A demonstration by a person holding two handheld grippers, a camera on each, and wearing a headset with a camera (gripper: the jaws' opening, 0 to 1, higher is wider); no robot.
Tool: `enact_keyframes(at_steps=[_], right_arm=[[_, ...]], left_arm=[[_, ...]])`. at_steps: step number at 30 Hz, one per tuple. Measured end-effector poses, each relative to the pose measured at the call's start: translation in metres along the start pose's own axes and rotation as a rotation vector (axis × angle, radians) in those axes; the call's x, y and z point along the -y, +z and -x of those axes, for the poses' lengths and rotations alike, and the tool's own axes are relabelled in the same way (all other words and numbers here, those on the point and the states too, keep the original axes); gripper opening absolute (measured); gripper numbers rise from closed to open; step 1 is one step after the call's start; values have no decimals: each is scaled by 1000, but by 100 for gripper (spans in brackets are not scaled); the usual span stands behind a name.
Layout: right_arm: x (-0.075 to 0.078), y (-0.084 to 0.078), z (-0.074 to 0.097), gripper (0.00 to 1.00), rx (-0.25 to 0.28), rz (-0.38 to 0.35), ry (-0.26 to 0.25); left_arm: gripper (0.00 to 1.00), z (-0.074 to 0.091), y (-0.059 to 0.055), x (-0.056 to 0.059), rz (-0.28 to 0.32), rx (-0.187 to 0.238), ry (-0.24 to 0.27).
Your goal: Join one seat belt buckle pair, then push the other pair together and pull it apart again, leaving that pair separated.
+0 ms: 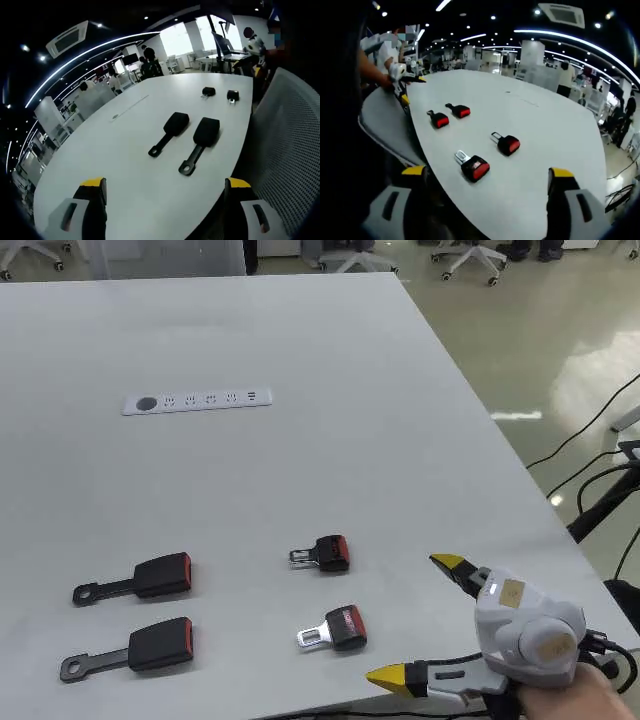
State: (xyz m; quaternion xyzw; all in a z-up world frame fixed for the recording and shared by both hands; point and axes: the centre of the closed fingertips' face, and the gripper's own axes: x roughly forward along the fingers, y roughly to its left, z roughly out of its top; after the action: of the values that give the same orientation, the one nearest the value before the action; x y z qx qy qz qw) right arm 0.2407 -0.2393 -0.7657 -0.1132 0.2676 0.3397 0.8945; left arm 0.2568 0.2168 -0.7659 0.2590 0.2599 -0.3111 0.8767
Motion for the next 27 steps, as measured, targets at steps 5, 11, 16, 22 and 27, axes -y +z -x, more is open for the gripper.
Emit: enact_keyframes(at_steps=[5, 11, 16, 22, 27], right_arm=[[-1, -2, 0, 100, -3, -9, -5], [-1, 0, 0, 100, 1, -3, -7], [-2, 0, -1, 100, -8, 9, -3], [-3, 4, -2, 100, -1, 20, 1], [0, 11, -4, 100, 22, 39, -9]], left_arm=[[99, 0, -7, -3, -1, 0, 3], [99, -1, -8, -3, -2, 3, 7], [99, -1, -9, -3, -1, 6, 12], [99, 2, 5, 3, -5, 8, 16], [99, 3, 10, 5, -5, 7, 17]])
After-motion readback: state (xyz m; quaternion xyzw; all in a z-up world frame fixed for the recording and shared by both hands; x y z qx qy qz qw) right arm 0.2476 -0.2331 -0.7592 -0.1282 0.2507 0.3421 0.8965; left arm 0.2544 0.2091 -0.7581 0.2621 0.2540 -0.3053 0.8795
